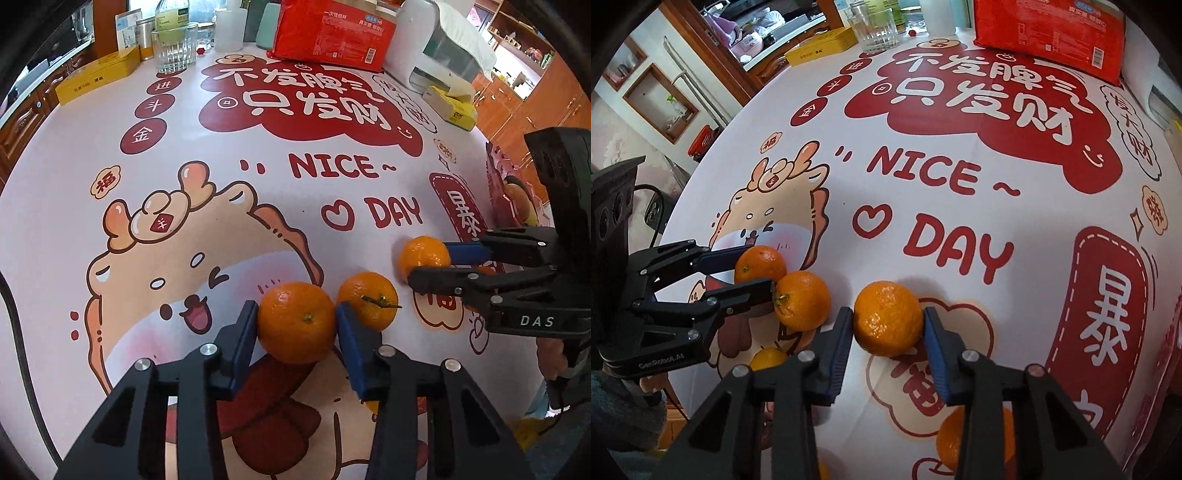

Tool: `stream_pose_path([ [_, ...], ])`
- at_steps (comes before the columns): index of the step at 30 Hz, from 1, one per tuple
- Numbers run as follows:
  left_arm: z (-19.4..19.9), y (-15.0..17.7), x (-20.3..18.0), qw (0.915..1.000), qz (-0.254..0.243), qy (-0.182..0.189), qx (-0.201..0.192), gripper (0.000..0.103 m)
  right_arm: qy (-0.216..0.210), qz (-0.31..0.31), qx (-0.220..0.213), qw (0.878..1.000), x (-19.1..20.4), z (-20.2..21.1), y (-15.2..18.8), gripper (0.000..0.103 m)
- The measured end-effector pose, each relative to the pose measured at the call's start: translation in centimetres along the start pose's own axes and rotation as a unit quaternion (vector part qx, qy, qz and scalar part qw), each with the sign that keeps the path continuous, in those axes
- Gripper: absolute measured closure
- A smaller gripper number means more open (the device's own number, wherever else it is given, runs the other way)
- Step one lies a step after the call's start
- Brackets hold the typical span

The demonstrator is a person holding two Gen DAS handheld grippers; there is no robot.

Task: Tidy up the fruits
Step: 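Grasp a mandarin with the left tool while the right tool grasps another mandarin, then carry both held mandarins over the pink bowl with both tools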

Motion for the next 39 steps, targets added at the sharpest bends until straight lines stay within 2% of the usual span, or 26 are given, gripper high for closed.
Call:
stream_pose_path([
  [8,2.3,0.2,-0.7,0.9999,0.001,-0.005,-0.017,0.063,0.001,0.000,-0.028,1.000,0.2,2.5,0.2,0.065],
  [15,8.8,-2.1,-3.9,0.9955,-0.016,0.018,-0.092,0.063,0.000,0.014,-0.079,0.997,1.3,7.0,0.4,0.065],
  [20,13.9,-3.8,-8.2,0.9868,-0.043,0.040,-0.151,0.063,-0.002,0.019,-0.119,0.993,1.7,11.0,1.3,0.065],
  [24,17.0,-4.5,-12.2,0.9794,-0.066,0.062,-0.181,0.063,0.008,0.019,-0.156,0.988,1.1,14.8,2.6,0.065],
  [32,19.2,-5.4,-21.2,0.9688,-0.132,0.073,-0.196,0.063,0.047,-0.014,-0.212,0.976,-2.6,21.5,6.4,0.065],
  [39,18.0,-6.3,-28.5,0.9627,-0.182,0.086,-0.181,0.063,0.101,-0.083,-0.246,0.960,-8.9,25.8,10.0,0.065],
])
Point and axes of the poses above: each gripper's, at about its wrist camera, not at the fingertips, and z roughly against the way its jaws point, x to its left, y to its underside, the point moved 9 cm from there along -z, roughly the way its jaws point, and after that the axes turned 3 degrees about -y, right-handed, at the moved point
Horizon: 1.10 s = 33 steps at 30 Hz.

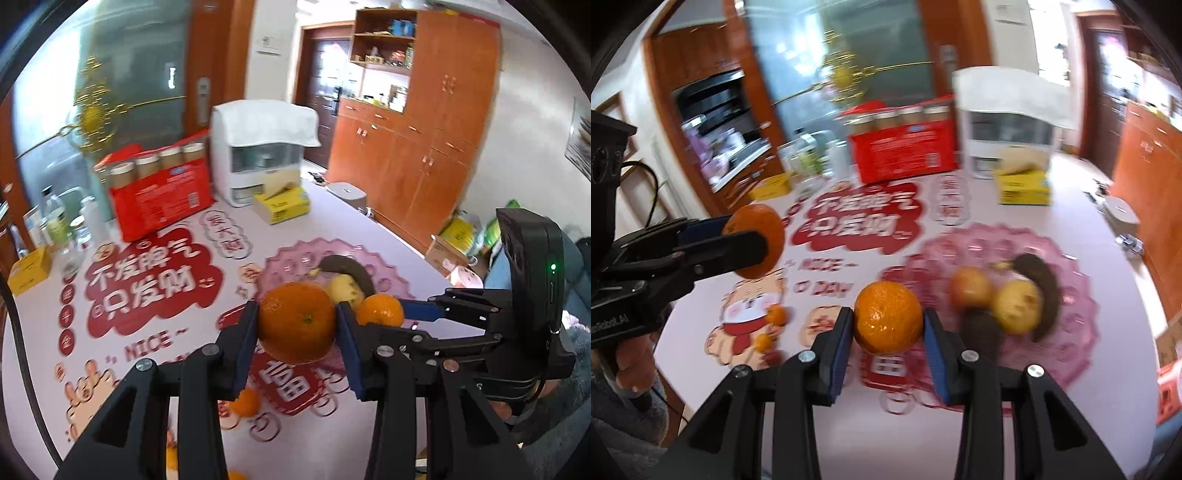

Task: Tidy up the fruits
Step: 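Carry both held mandarins over the pink bowl with both tools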

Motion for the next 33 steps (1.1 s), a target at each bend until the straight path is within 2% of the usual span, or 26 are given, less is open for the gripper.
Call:
stream_pose_path([
  [8,-5.1,-1.2,-3.1,0.9992,-0.019,0.010,0.034,0.063,0.065,-0.066,-0.009,0.996,-8.1,1.6,1.5,0.065],
  [13,-9.3,-0.6,-3.6,0.9973,-0.024,0.004,0.069,0.063,0.083,-0.101,0.004,0.991,-11.5,1.0,2.8,0.065],
  [22,-16.6,3.0,-3.9,0.9881,-0.035,-0.010,0.149,0.063,0.096,-0.138,0.052,0.984,-15.1,-2.8,5.2,0.065],
  [33,-21.8,6.1,-3.3,0.9749,-0.038,-0.018,0.219,0.063,0.088,-0.145,0.100,0.980,-16.0,-6.9,6.2,0.065],
])
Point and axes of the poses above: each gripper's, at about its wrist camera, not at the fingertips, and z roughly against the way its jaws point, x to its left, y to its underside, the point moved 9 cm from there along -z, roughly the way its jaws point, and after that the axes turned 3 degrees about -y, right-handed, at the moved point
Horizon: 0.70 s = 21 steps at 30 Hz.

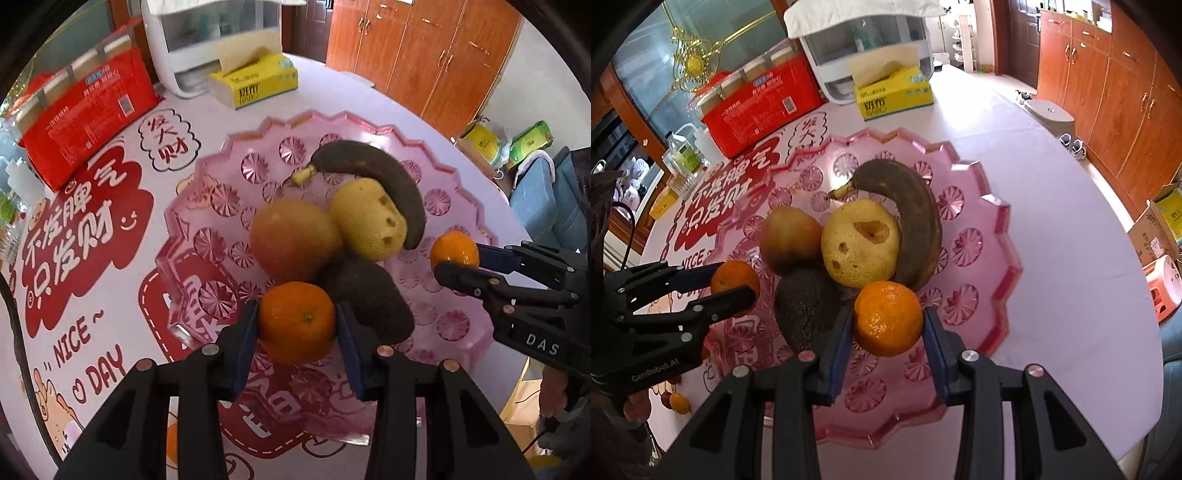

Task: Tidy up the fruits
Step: 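Carry both held mandarins over the pink bowl with both tools, then open both tools to drop the mandarins into the pink bowl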

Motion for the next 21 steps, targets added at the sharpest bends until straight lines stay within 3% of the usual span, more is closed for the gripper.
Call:
stream_pose_path([
  [11,-1.6,0.4,0.8,0.9994,0.016,0.006,0.029,0.061,0.007,0.010,0.024,1.000,0.6,-1.4,0.6,0.064],
  [14,-1.4,0.4,0.9,0.9993,0.023,0.011,0.028,0.058,0.004,0.005,0.020,1.000,0.7,-1.0,0.5,0.059],
  [21,0.6,0.4,1.3,0.9995,0.030,0.000,0.005,0.039,0.002,-0.002,0.012,1.000,0.7,0.2,0.6,0.058],
])
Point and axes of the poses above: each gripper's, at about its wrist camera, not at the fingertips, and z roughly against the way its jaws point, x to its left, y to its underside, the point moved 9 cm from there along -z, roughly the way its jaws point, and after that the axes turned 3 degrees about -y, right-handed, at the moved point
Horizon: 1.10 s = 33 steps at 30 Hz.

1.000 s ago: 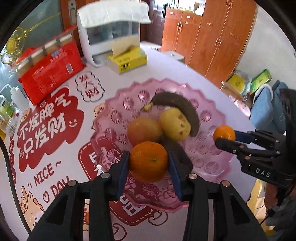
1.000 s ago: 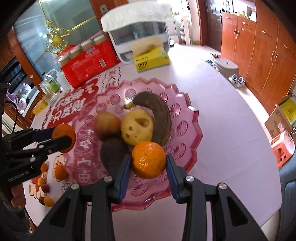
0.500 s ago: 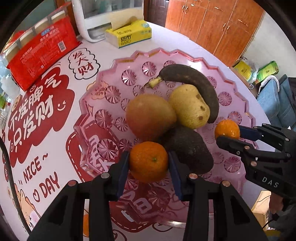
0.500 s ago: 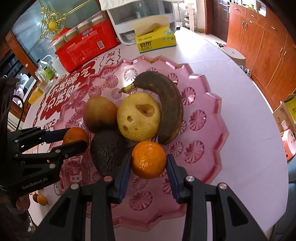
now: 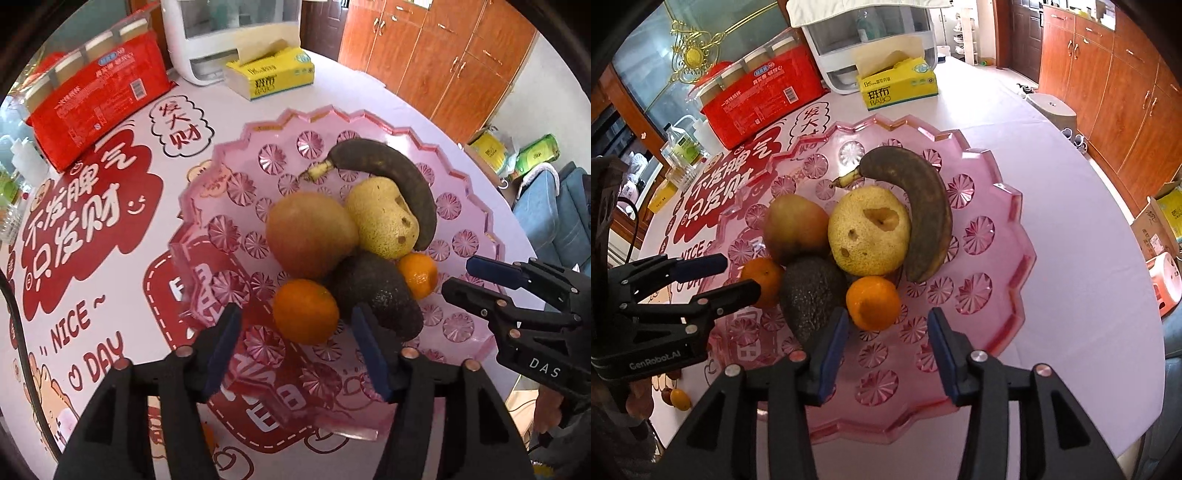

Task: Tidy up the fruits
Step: 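Open both tools to drop the mandarins into the pink bowl, then withdraw both tools from the bowl toward the remaining mandarins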

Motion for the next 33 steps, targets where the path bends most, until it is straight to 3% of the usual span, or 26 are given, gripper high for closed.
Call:
stream_pose_path([
  [19,7.1,3.7,1.3,0.9976,0.036,-0.029,-0.052,0.019,-0.004,0.033,-0.034,0.999,3.1,4.5,1.6,0.057],
  [33,12.0,7.4,3.9,0.9926,0.078,-0.050,-0.079,0.018,-0.024,0.070,-0.054,0.996,7.2,7.5,3.1,0.057],
])
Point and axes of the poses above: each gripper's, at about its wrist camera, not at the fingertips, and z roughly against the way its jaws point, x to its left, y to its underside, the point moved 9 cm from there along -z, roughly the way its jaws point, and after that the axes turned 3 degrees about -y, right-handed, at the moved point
